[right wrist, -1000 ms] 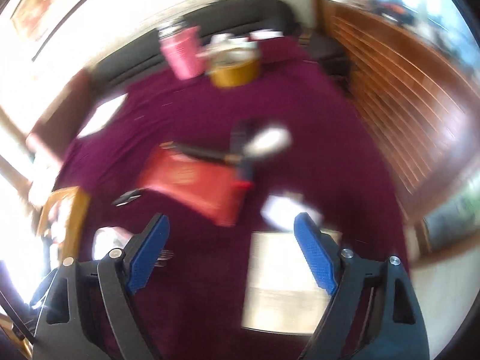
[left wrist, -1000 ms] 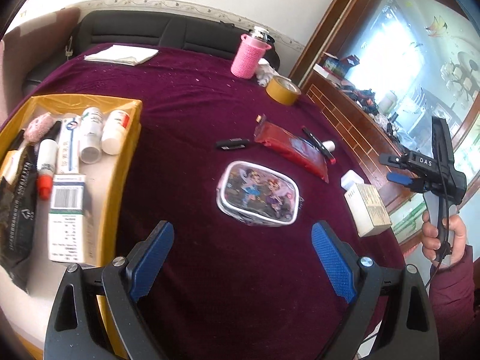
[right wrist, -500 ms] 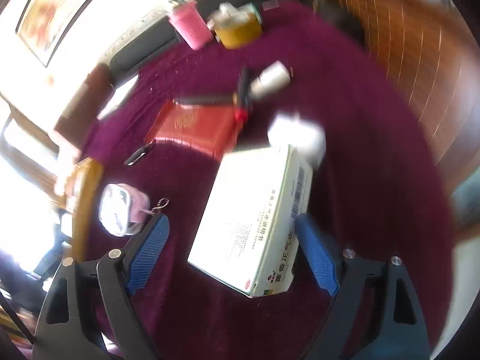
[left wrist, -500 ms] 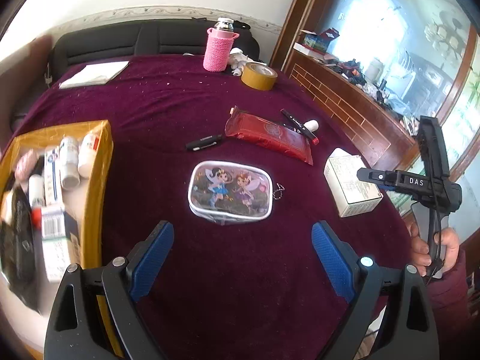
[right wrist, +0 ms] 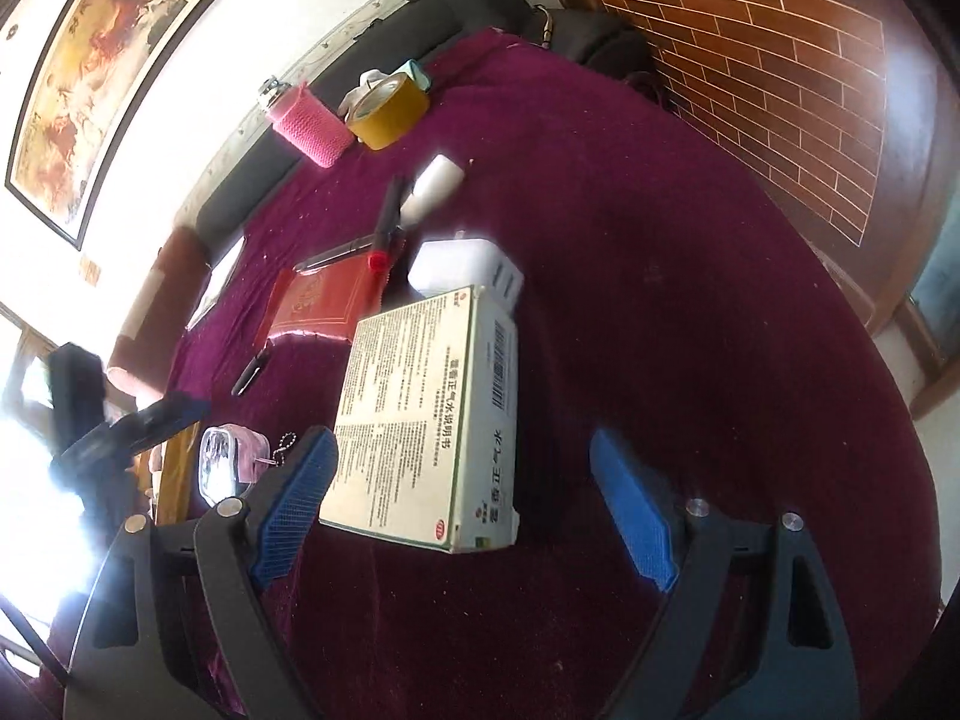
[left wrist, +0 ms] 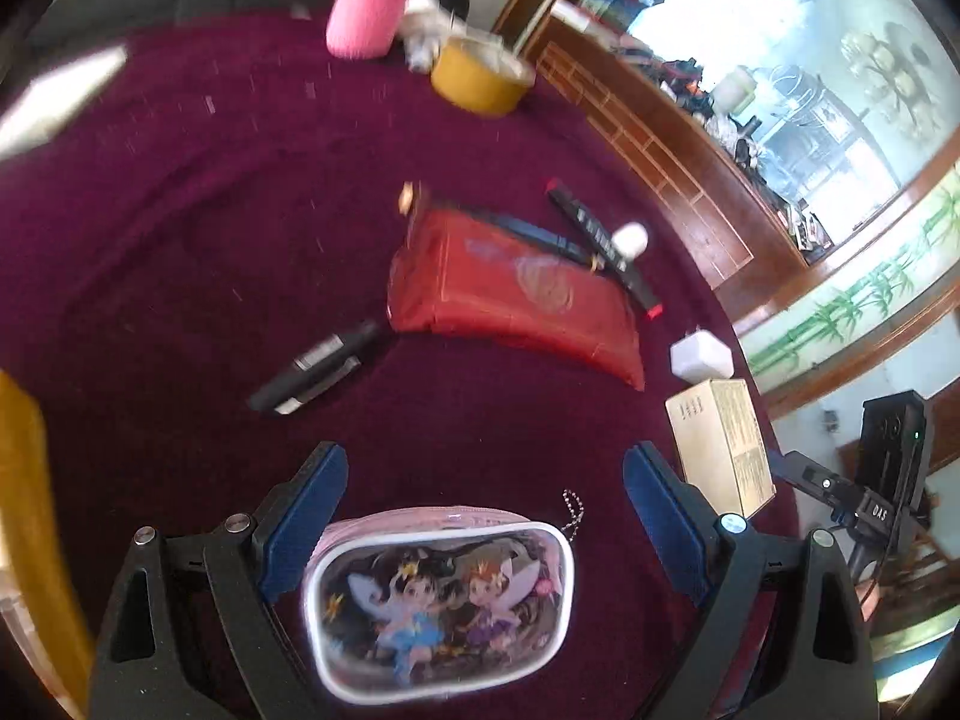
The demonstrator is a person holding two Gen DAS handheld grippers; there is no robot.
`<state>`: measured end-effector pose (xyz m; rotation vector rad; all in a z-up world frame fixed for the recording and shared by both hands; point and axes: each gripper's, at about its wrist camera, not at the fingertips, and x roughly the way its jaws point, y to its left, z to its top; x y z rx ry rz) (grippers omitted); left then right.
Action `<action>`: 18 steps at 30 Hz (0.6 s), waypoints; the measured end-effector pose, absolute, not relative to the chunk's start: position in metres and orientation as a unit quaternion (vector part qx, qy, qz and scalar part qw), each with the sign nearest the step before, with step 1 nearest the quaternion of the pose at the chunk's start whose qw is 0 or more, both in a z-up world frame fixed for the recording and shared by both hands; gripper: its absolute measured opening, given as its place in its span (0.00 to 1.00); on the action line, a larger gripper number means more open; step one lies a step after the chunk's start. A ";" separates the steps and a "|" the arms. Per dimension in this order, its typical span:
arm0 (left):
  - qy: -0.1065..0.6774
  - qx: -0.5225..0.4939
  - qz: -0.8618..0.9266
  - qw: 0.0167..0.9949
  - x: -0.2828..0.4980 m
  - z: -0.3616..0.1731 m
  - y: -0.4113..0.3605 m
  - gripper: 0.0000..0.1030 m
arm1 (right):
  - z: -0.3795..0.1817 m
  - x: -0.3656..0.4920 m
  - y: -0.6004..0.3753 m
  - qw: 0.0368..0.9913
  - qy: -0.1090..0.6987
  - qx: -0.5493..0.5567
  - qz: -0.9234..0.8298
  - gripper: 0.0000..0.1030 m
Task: Organize objects
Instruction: 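Grasp the clear cartoon pouch with the left gripper while the right grasps the printed leaflet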
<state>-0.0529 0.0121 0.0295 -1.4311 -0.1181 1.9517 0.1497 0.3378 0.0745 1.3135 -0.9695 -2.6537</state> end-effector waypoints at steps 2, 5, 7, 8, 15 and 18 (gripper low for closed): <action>-0.055 -0.565 0.742 0.357 -0.051 0.019 0.008 0.86 | 0.076 0.151 0.336 0.017 -0.311 0.422 -0.852 0.85; -0.056 -0.578 0.721 0.379 -0.029 0.018 -0.002 0.86 | 0.079 0.155 0.335 0.023 -0.302 0.418 -0.856 0.85; -0.047 -0.568 0.721 0.394 -0.004 0.023 -0.006 0.86 | 0.078 0.154 0.334 0.025 -0.297 0.418 -0.858 0.85; -0.038 -0.564 0.722 0.399 0.008 0.025 -0.005 0.86 | 0.077 0.153 0.332 0.026 -0.295 0.418 -0.859 0.85; 0.092 -0.498 0.764 0.400 0.073 0.038 0.025 0.87 | 0.078 0.152 0.326 0.026 -0.291 0.422 -0.858 0.85; 0.139 -0.480 0.785 0.366 0.085 0.036 0.043 0.87 | 0.083 0.158 0.324 0.013 -0.276 0.423 -0.863 0.85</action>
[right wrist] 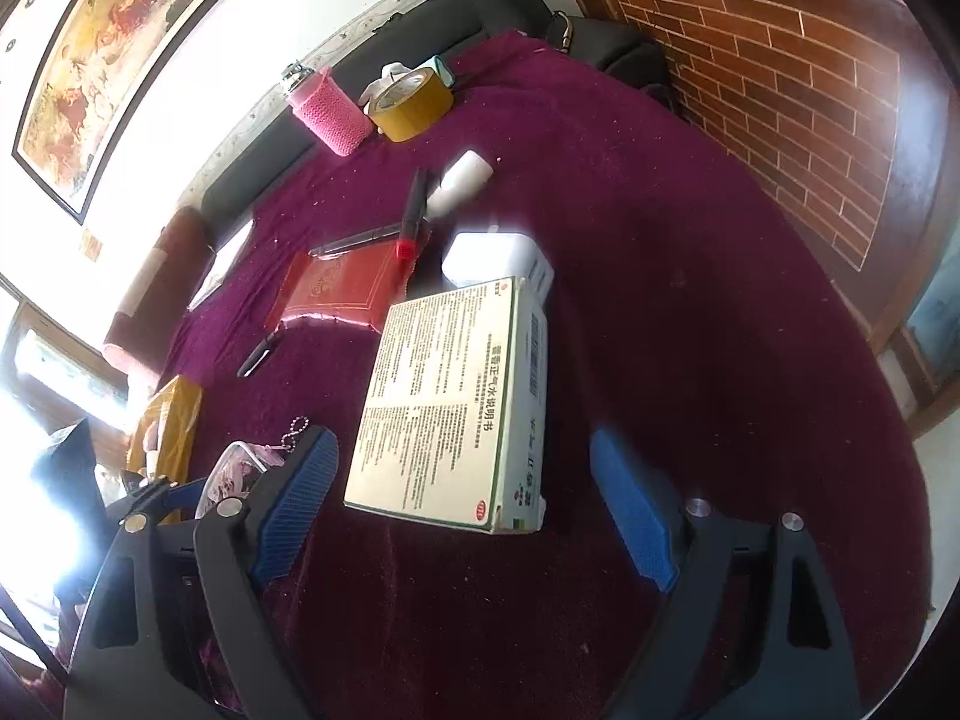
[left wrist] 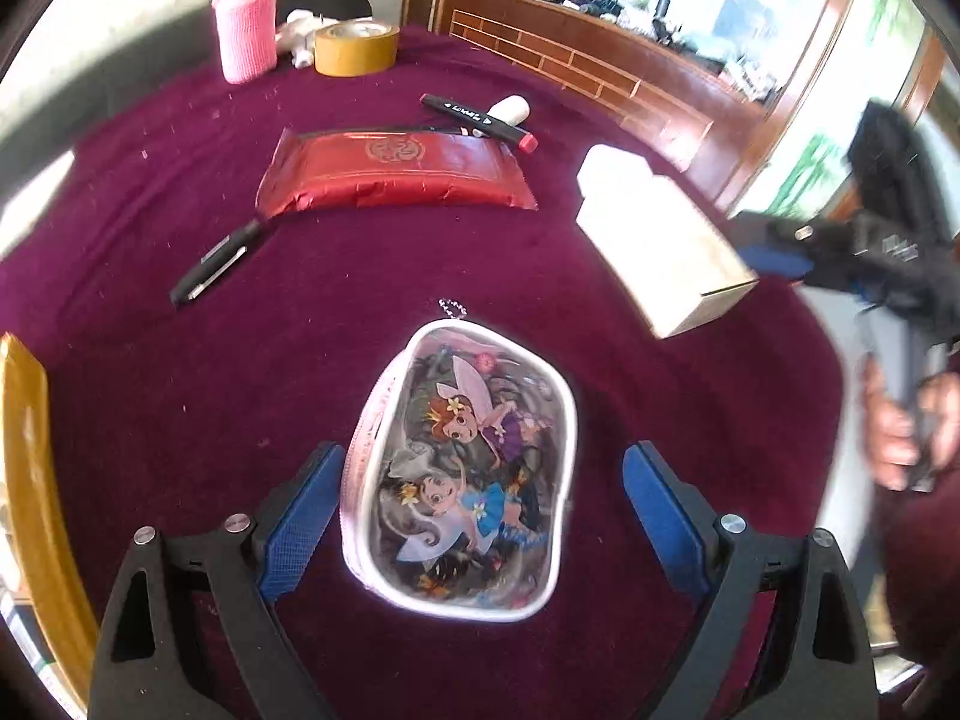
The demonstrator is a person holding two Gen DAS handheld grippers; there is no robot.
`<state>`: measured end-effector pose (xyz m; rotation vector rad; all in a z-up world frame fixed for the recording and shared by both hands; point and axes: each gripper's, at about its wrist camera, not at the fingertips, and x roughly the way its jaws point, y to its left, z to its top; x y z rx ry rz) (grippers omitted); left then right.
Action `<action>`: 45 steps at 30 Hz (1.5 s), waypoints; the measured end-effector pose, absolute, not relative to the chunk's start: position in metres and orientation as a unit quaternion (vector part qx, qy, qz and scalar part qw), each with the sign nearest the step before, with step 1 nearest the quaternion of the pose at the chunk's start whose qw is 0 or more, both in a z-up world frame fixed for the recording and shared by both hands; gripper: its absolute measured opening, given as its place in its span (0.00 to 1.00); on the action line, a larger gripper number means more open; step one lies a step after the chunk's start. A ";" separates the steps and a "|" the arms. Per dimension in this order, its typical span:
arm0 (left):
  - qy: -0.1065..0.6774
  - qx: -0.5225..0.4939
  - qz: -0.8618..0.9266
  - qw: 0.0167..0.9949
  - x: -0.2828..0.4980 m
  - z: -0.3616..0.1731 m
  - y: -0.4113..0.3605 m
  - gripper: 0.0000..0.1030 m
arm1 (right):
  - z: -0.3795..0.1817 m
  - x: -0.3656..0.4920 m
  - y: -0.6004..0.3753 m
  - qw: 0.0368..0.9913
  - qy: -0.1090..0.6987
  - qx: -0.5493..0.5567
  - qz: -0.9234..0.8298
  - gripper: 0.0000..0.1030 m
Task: Organize objects
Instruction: 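Grasp the clear cartoon pouch with the left gripper while the right grasps the printed leaflet, then lower the pouch and leaflet into the yellow tray with both grippers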
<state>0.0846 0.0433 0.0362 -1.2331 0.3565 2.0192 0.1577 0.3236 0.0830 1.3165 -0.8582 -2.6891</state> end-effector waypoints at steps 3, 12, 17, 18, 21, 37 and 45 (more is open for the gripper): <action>0.191 -0.461 0.807 0.316 0.095 0.020 0.061 0.87 | 0.087 0.163 0.323 0.003 -0.271 0.420 -0.866 0.85; 0.090 -0.441 0.829 0.331 0.112 0.041 0.030 0.72 | 0.102 0.154 0.312 -0.022 -0.236 0.431 -0.871 0.85; 0.041 -0.413 0.845 0.337 0.129 0.073 -0.007 0.72 | 0.095 0.133 0.301 -0.052 -0.205 0.468 -0.858 0.85; 0.033 -0.410 0.848 0.335 0.132 0.077 -0.015 0.72 | 0.092 0.128 0.300 -0.055 -0.203 0.476 -0.854 0.84; 0.013 -0.412 0.848 0.333 0.131 0.080 -0.028 0.72 | 0.088 0.115 0.294 -0.063 -0.200 0.493 -0.844 0.84; -0.068 -0.395 0.877 0.265 0.138 0.084 -0.138 0.73 | 0.075 0.115 0.279 -0.097 -0.187 0.503 -0.838 0.70; -0.132 -0.369 0.903 0.175 0.153 0.095 -0.235 0.73 | 0.124 0.118 0.219 0.055 -0.211 0.467 -0.857 0.70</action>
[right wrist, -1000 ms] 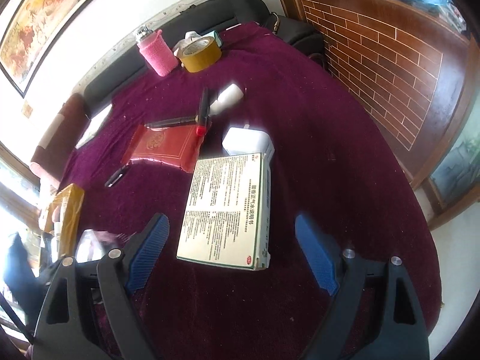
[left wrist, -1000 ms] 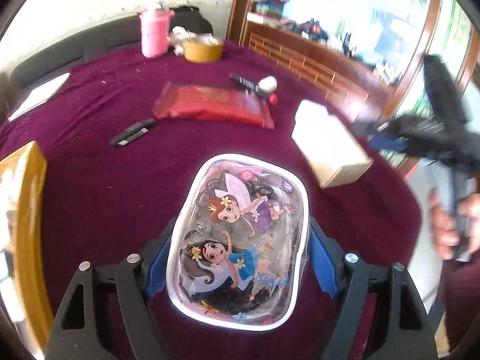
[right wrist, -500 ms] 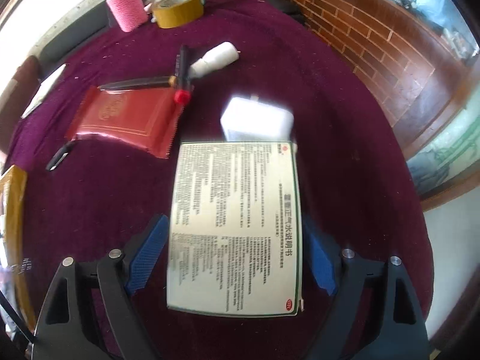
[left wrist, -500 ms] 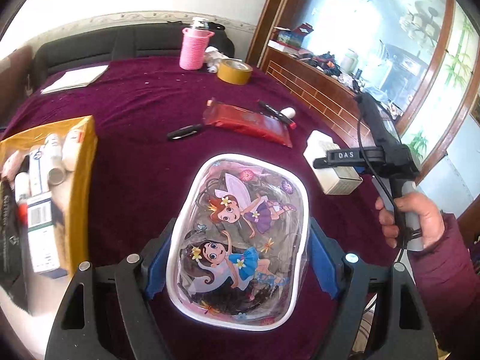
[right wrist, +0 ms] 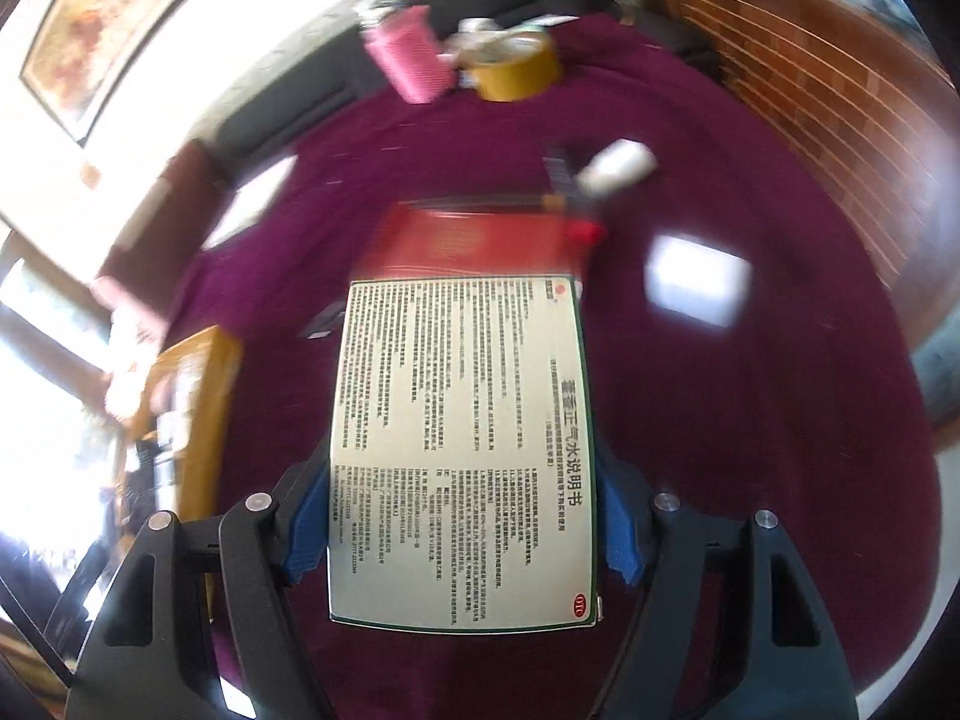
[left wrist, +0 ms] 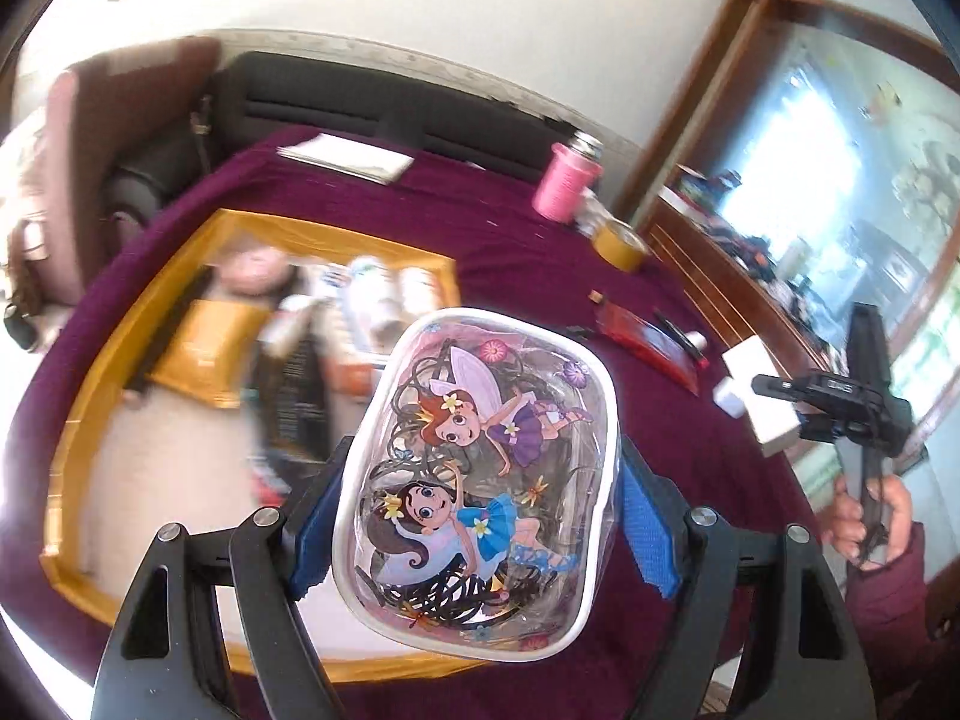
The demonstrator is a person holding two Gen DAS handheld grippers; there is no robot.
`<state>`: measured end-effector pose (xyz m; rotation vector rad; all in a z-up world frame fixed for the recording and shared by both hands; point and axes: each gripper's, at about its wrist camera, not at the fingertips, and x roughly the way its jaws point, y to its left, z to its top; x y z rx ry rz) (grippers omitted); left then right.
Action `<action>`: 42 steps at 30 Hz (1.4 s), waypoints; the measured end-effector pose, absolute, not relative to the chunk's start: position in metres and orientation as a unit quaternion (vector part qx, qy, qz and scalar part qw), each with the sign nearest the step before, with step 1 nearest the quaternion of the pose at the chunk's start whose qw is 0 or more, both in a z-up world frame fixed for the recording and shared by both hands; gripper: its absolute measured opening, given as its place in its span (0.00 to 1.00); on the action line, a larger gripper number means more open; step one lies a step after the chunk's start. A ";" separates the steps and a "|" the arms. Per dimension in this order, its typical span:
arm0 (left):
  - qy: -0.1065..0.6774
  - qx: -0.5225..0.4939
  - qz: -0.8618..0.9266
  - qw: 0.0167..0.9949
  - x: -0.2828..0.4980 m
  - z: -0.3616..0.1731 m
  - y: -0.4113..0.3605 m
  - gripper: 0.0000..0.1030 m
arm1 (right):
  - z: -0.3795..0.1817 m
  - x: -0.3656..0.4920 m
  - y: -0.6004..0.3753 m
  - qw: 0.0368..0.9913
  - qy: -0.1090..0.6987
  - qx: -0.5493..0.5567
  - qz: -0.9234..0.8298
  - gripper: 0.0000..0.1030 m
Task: Organize objects
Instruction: 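Lower the pouch and leaflet into the yellow tray with both grippers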
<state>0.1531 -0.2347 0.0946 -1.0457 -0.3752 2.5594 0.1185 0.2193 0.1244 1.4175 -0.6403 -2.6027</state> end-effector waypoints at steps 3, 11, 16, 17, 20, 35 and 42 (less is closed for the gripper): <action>-0.134 -0.365 0.912 0.128 0.153 0.097 -0.264 0.73 | 0.137 0.106 0.168 0.130 -0.204 0.463 -0.853 0.70; -0.096 -0.406 0.908 0.027 0.132 0.070 -0.300 0.73 | 0.133 0.084 0.005 0.300 -0.158 0.499 -0.797 0.70; -0.080 -0.450 0.890 0.001 0.119 0.036 -0.307 0.73 | 0.105 0.097 -0.079 0.364 -0.137 0.536 -0.749 0.70; -0.084 -0.457 0.885 -0.004 0.115 0.029 -0.310 0.73 | 0.097 0.099 -0.090 0.371 -0.136 0.545 -0.740 0.70; -0.054 -0.447 0.892 -0.035 0.110 0.025 -0.312 0.73 | 0.081 0.098 -0.109 0.355 -0.120 0.555 -0.743 0.70; -0.218 -0.328 0.918 0.035 0.144 0.056 -0.380 0.76 | 0.067 0.107 -0.145 0.299 -0.035 0.566 -0.767 0.70; -0.211 -0.326 0.921 0.038 0.138 0.052 -0.372 0.78 | 0.062 0.119 -0.176 0.274 0.048 0.548 -0.789 0.71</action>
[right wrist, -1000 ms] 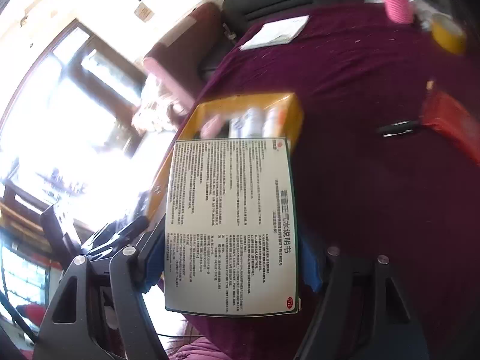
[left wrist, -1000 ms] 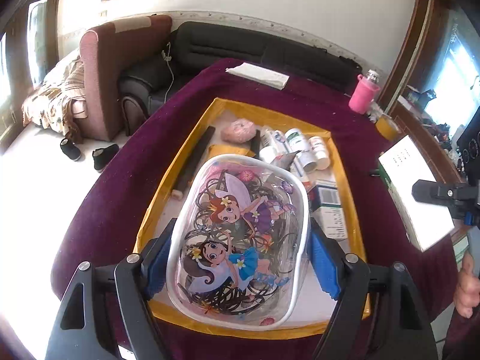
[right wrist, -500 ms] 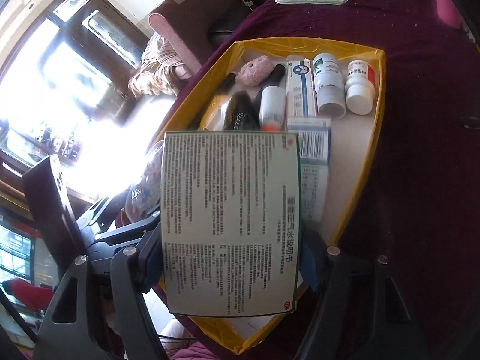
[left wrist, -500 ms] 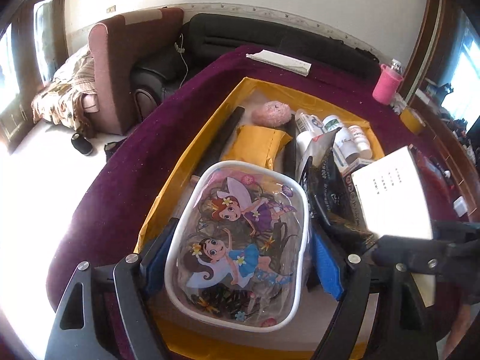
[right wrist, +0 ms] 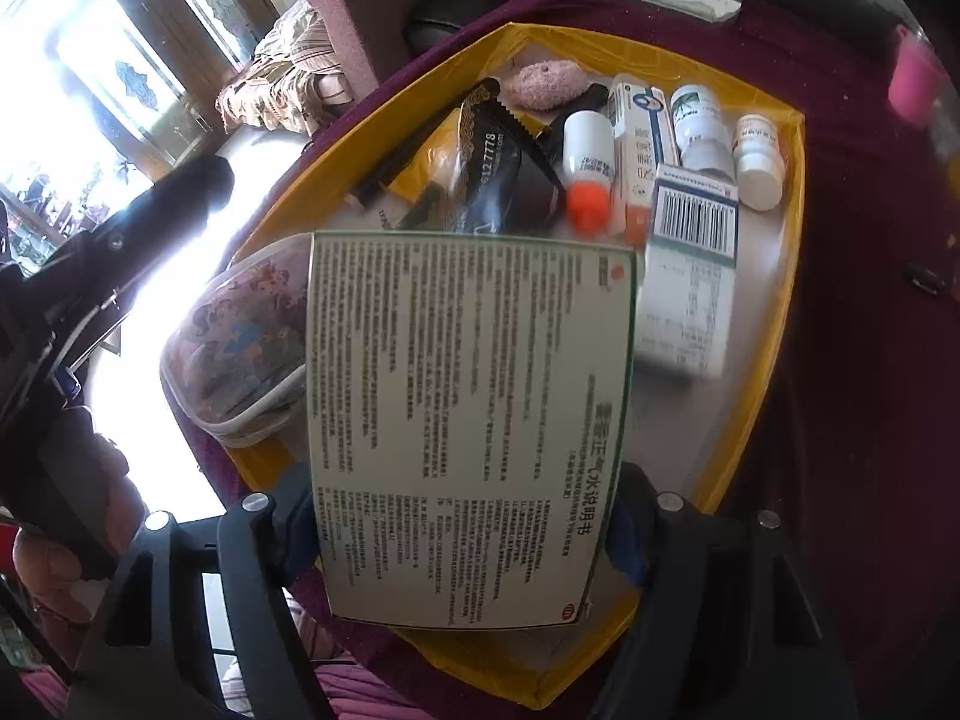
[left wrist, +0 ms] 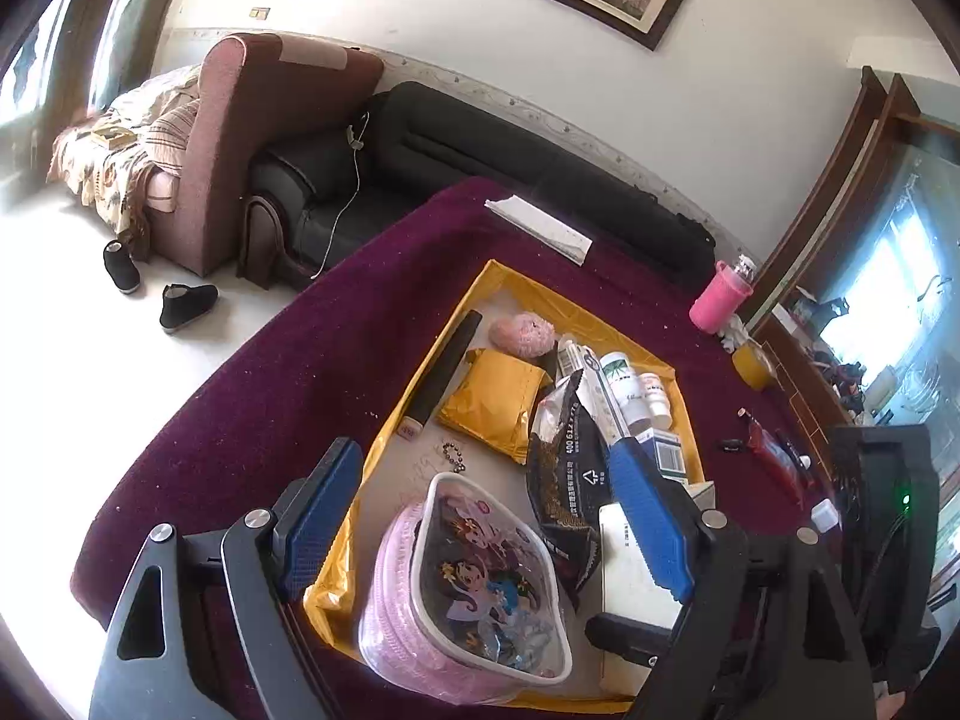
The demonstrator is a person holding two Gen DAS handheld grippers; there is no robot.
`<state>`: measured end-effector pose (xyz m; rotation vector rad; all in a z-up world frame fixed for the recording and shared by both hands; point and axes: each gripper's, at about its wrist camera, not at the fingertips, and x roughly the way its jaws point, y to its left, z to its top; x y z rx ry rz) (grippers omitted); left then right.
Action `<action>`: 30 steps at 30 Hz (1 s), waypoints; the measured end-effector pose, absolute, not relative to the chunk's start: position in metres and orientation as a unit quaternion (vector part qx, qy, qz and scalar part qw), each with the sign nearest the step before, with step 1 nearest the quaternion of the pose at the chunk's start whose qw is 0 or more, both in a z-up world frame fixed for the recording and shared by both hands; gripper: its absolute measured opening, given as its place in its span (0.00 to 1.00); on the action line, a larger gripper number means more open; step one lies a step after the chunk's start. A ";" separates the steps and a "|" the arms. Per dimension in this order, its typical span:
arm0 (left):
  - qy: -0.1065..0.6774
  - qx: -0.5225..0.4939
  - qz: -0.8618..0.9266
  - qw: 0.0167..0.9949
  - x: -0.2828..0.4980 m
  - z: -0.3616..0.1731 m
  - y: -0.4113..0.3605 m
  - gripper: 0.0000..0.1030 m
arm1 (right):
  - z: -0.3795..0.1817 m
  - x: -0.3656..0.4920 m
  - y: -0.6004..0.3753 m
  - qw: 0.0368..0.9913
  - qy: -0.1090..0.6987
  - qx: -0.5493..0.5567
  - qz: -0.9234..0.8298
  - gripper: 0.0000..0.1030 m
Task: Organize objects
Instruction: 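Lower the pouch and leaflet into the yellow tray with both grippers, then grasp the black marker with the left gripper while the right moves toward the white plug charger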
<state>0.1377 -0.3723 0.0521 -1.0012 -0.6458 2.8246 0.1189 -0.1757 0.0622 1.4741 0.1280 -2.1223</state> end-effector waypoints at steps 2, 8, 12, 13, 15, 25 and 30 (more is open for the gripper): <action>-0.214 -0.331 0.918 0.041 0.139 0.048 -0.367 0.78 | 0.068 0.115 -0.172 0.267 0.043 0.533 -0.801 0.71; -0.207 -0.341 0.917 0.018 0.130 0.037 -0.348 0.78 | 0.102 0.111 -0.135 0.276 -0.022 0.468 -0.839 0.72; -0.170 -0.358 0.918 0.003 0.116 0.031 -0.324 0.79 | 0.117 0.109 -0.099 0.259 -0.087 0.429 -0.861 0.73; -0.156 -0.357 0.921 -0.005 0.117 0.032 -0.319 0.79 | 0.119 0.110 -0.088 0.251 -0.101 0.423 -0.865 0.74; -0.157 -0.348 0.924 0.003 0.123 0.039 -0.314 0.79 | 0.121 0.111 -0.067 0.235 -0.125 0.411 -0.872 0.75; -0.139 -0.262 0.952 -0.074 0.159 0.102 -0.293 0.80 | 0.110 0.115 -0.014 0.202 -0.168 0.402 -0.877 0.75; -0.086 -0.260 0.961 -0.041 0.158 0.120 -0.245 0.80 | 0.115 0.126 0.008 0.206 -0.163 0.387 -0.884 0.75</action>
